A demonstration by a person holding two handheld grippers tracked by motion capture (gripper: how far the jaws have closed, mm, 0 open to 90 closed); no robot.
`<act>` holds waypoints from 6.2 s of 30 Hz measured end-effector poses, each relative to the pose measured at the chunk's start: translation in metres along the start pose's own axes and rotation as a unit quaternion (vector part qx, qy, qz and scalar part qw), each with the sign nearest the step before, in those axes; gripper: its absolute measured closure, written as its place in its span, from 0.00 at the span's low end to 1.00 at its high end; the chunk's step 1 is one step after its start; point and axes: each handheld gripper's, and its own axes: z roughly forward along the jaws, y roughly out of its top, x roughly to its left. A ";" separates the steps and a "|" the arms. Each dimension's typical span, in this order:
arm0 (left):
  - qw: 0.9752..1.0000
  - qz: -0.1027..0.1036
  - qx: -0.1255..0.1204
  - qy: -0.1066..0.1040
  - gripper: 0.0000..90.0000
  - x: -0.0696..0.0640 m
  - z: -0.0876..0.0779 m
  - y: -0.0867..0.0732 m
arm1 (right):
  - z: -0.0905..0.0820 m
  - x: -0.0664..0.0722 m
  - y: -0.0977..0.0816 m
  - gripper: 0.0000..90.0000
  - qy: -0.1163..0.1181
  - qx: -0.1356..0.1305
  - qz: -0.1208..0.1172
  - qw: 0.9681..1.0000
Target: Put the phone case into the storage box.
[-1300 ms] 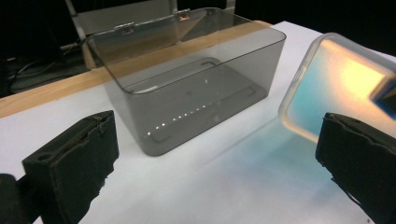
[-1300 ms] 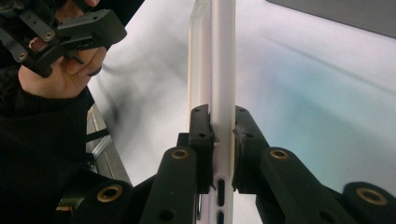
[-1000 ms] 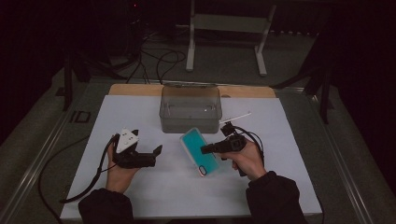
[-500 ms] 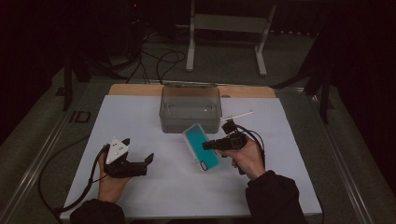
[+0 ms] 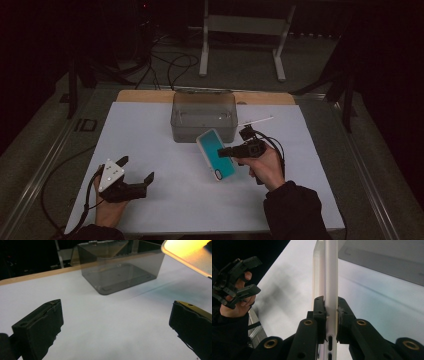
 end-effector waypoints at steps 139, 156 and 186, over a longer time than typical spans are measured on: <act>0.998 -0.017 0.009 0.061 0.00 0.000 0.008 -0.019 | 0.017 -0.019 0.132 0.91 -0.227 -0.096 0.057 0.968; 0.998 -0.020 0.008 0.061 0.00 0.000 0.008 -0.019 | 0.029 -0.033 0.135 0.91 -0.257 -0.092 0.080 0.959; 0.998 -0.019 0.007 0.062 0.00 0.001 0.008 -0.019 | 0.043 -0.055 0.129 0.91 -0.309 -0.067 0.093 0.944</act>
